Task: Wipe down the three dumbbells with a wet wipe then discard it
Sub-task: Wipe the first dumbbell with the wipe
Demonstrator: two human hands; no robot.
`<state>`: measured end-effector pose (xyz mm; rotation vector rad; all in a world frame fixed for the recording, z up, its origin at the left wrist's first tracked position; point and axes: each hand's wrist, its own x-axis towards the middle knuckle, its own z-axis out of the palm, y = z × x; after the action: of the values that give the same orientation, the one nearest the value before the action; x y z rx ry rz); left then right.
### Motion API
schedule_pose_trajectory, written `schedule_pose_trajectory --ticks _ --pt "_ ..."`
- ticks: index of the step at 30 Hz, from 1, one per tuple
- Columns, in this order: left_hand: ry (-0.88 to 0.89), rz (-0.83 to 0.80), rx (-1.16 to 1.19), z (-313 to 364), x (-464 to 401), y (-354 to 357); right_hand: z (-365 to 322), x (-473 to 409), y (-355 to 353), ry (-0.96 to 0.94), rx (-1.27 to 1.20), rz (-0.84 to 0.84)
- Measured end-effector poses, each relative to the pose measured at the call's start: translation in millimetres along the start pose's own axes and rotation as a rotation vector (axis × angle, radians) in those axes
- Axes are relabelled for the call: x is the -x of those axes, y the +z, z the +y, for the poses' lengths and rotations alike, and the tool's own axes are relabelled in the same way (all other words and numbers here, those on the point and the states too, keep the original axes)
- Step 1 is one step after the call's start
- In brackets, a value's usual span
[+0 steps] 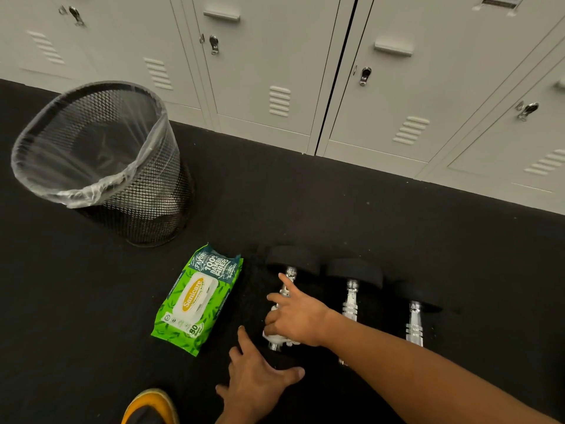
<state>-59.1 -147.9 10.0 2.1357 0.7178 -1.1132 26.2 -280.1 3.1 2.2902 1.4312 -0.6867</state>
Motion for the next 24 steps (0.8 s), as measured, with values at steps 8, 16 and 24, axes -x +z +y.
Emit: schedule_pose_trajectory --ticks 8,16,24 --pt "0.011 -0.003 -0.004 -1 1 -1 9 4 -3 0.030 -0.034 0.015" --pt "0.042 0.013 0.000 -3 4 -1 13 4 -2 0.042 0.002 0.080" --pt "0.055 0.024 0.015 -3 5 0 25 8 -4 0.138 -0.017 0.096"
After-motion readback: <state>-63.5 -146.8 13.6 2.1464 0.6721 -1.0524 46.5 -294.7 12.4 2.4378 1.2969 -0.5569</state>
